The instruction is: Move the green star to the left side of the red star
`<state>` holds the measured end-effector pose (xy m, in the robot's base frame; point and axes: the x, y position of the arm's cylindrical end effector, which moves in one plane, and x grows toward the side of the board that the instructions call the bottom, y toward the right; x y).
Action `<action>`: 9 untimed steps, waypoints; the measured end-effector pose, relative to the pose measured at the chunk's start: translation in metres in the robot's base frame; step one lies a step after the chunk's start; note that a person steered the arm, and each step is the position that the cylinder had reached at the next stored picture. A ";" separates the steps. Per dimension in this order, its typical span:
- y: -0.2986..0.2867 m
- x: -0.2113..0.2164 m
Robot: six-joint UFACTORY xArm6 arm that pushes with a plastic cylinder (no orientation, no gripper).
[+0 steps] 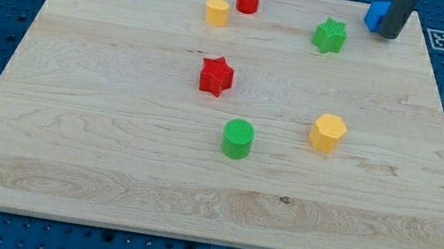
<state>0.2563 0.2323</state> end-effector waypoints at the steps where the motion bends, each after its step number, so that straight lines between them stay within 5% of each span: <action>1: -0.001 0.000; 4: -0.006 0.047; 9: -0.219 0.033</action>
<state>0.2897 0.0135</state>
